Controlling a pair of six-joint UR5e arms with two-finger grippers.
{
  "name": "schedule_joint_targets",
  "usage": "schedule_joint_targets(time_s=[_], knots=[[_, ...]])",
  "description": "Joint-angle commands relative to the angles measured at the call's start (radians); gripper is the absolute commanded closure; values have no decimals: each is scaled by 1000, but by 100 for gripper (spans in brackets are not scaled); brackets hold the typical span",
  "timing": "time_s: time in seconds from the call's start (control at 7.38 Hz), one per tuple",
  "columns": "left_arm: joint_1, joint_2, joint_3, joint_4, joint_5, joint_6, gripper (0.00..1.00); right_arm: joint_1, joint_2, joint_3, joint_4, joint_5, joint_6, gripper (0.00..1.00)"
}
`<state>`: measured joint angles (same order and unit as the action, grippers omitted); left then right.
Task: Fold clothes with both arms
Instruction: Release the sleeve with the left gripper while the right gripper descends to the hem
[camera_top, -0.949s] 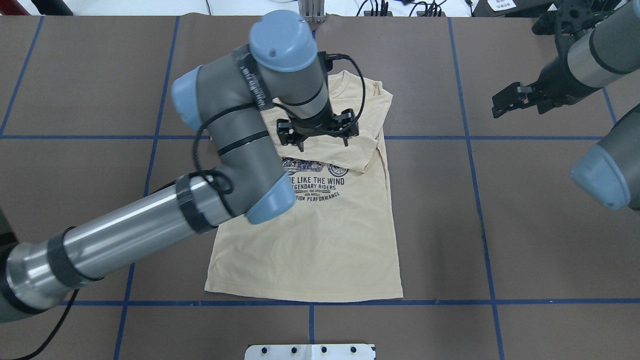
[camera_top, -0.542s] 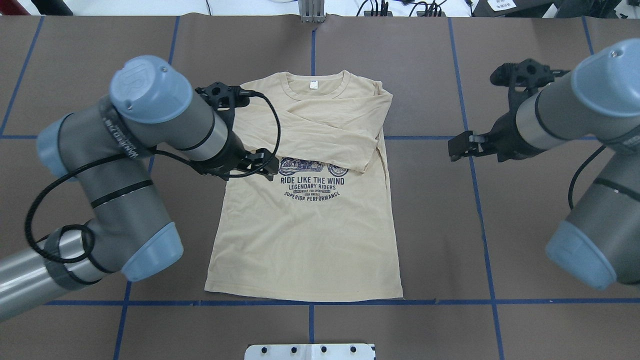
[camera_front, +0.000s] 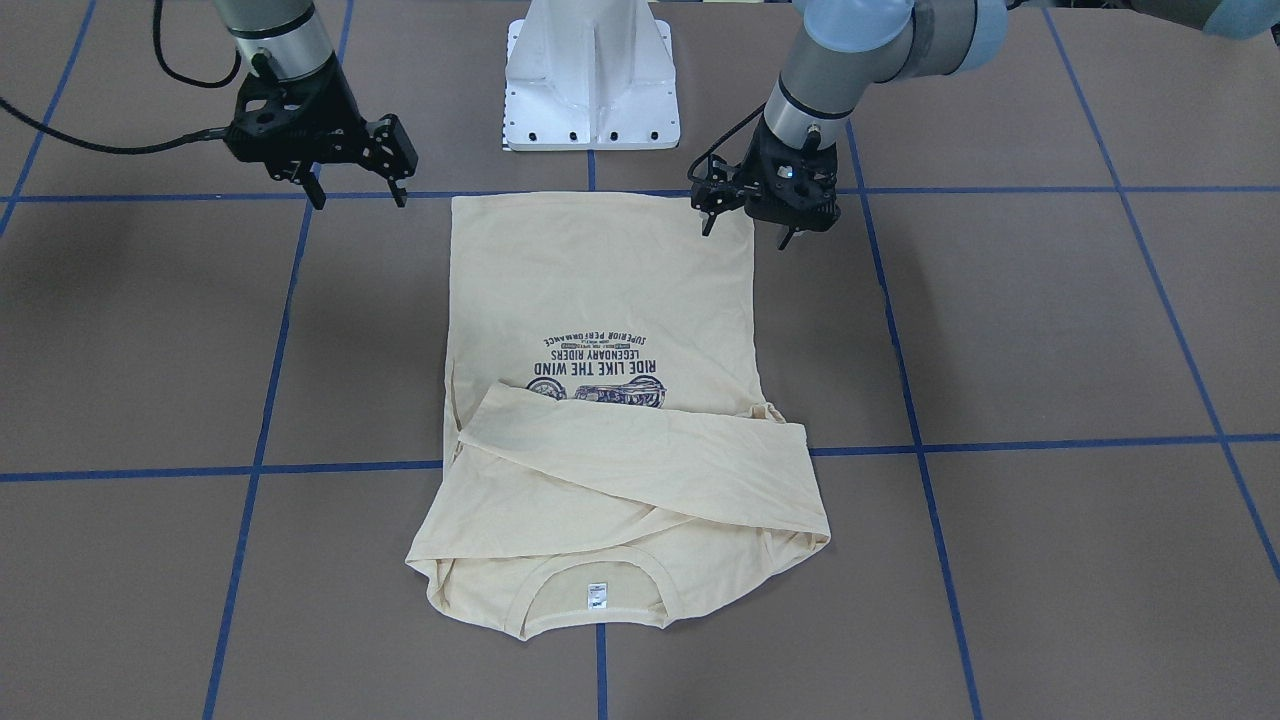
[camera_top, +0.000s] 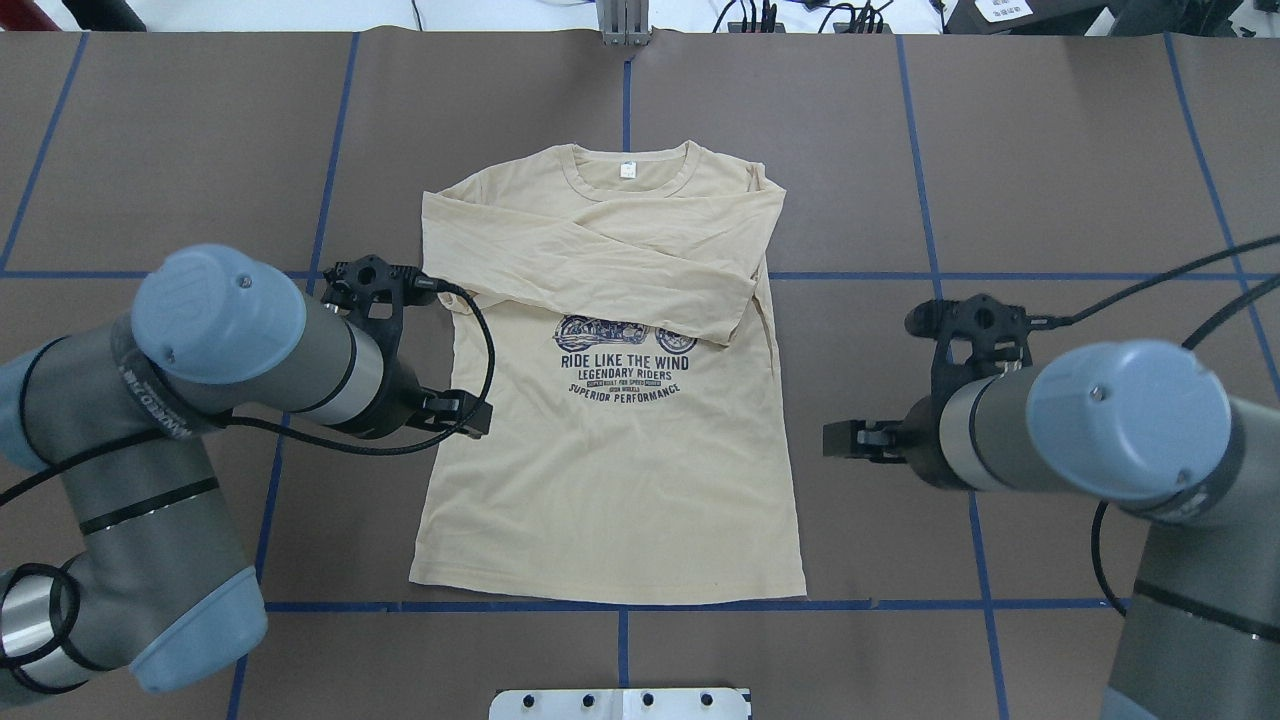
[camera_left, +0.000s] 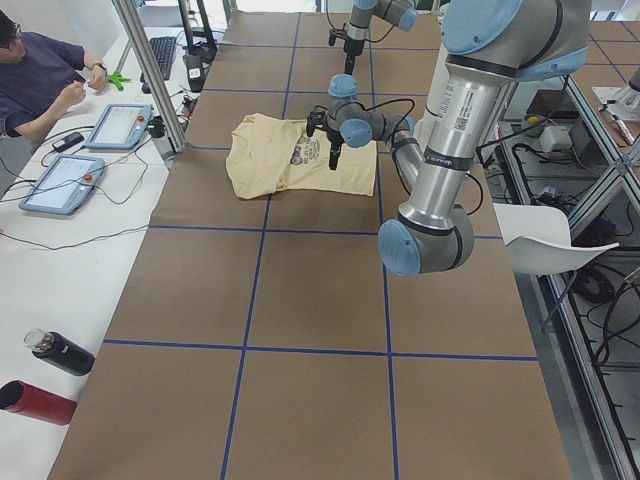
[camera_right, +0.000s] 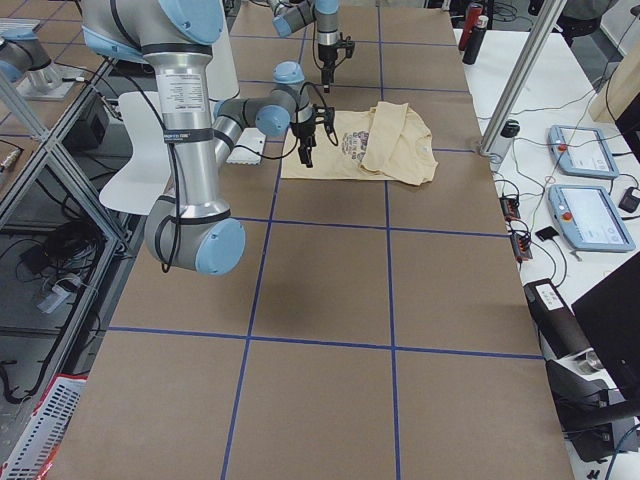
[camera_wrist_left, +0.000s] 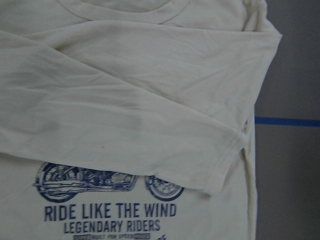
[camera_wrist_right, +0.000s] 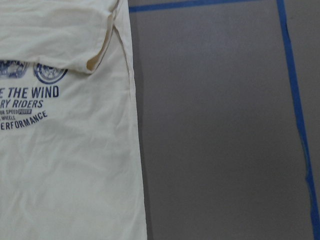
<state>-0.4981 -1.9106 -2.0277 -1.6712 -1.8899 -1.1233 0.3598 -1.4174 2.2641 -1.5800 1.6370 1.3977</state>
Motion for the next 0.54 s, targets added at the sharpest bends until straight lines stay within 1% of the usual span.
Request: schedule_joint_targets(time_s=[0.0, 0.14, 0.27, 0.41], knots=[[96, 82, -23, -57, 66, -97, 0, -140, -14, 5, 0, -138, 95, 0], [142, 116, -19, -79, 121, -169, 0, -145, -12, 3, 0, -138, 95, 0], [176, 114, -5, -79, 138, -244, 1, -145, -12, 3, 0, -138, 95, 0], [181, 114, 16, -79, 140, -269, 3, -145, -11, 2, 2, -138, 95, 0]])
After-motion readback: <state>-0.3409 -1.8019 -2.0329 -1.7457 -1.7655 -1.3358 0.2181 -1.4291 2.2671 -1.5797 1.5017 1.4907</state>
